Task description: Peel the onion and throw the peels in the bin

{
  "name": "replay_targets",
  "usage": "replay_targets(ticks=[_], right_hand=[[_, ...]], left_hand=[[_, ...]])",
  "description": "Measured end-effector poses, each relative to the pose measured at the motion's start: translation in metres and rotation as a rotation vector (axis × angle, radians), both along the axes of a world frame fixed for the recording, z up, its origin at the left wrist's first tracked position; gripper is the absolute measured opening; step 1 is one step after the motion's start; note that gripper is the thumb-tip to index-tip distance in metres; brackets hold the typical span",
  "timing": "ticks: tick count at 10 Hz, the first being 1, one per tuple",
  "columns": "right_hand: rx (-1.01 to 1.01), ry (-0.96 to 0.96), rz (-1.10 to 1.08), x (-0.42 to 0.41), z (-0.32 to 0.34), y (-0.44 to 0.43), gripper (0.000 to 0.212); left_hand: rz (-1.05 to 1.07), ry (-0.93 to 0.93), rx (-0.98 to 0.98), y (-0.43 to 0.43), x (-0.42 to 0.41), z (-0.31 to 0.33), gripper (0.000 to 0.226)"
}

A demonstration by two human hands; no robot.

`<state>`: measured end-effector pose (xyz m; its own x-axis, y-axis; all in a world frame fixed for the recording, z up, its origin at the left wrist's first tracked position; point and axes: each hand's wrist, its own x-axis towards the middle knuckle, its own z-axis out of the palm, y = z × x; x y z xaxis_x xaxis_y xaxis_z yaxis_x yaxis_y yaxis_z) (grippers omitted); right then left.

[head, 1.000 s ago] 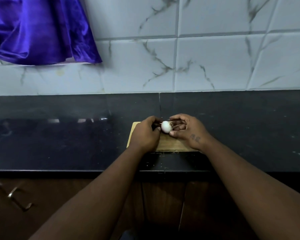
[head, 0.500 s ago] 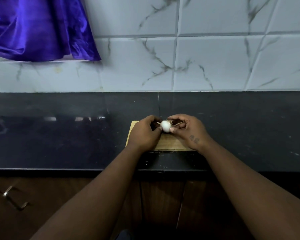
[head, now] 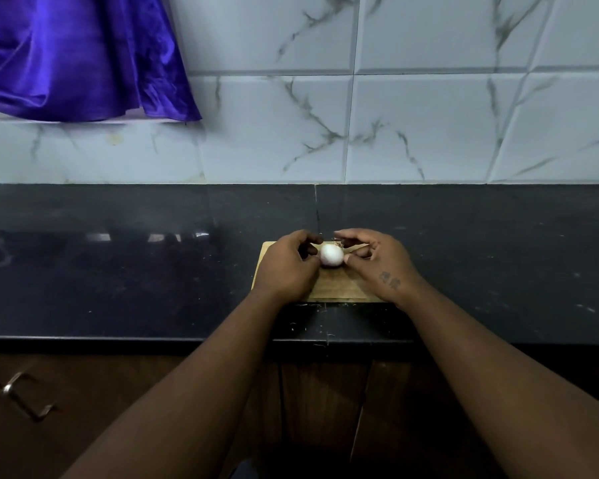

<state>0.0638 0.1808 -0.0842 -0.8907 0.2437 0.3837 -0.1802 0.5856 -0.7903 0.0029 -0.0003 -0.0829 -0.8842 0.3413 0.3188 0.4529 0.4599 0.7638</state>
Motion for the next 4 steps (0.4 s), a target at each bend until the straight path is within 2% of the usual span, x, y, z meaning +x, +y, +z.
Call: replay_targets(ticks=[2, 4], right_hand=[[0.02, -0.003, -0.02, -0.0036, -0.001, 0.0006, 0.058], [0.016, 0.005, -0.024, -0.0057, -0.0039, 0.0006, 0.056]], left_hand=[[0.001, -0.007, 0.004, 0.0003, -0.0022, -0.0017, 0.033], [0.014, -0.034, 0.044, 0.001, -0.0002, -0.001, 0.035]])
